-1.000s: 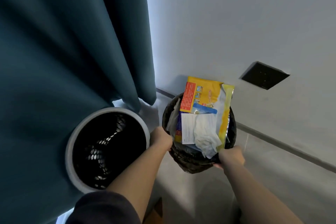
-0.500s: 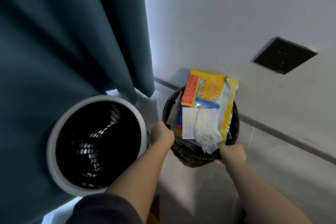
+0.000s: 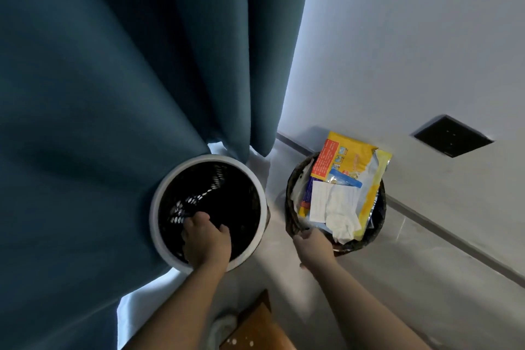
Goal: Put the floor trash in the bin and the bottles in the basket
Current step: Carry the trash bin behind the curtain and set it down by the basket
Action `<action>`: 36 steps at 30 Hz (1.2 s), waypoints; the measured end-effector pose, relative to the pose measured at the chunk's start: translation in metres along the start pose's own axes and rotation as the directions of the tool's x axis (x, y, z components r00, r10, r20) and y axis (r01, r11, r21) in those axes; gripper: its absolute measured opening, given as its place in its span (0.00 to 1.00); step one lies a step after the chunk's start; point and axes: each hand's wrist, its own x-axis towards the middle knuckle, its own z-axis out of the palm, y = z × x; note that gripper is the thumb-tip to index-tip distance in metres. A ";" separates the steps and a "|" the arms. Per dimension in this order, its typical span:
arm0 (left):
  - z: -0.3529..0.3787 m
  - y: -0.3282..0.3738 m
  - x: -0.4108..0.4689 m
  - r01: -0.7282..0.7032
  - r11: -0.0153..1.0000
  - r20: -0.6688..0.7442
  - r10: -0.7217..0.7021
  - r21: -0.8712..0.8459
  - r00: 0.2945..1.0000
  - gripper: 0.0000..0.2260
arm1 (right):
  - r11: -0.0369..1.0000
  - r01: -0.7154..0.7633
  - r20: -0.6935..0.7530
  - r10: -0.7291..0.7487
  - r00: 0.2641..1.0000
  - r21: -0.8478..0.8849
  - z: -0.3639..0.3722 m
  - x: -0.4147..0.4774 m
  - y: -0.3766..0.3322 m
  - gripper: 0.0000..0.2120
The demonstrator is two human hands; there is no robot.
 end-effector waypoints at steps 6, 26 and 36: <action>-0.004 -0.056 0.031 0.309 0.941 0.013 -0.311 -0.136 0.950 0.24 | 0.993 0.102 0.104 -0.108 0.989 0.062 0.063 0.016 -0.045 0.24; -0.049 -0.253 -0.066 0.607 0.713 0.221 -0.567 -0.351 0.794 0.21 | 0.914 0.236 0.187 -0.181 0.966 -0.332 0.148 -0.100 -0.012 0.18; -0.001 -0.329 -0.079 0.607 0.612 0.231 -0.582 -0.507 0.779 0.22 | 0.725 0.374 0.215 -0.307 0.927 -0.579 0.208 -0.071 0.010 0.11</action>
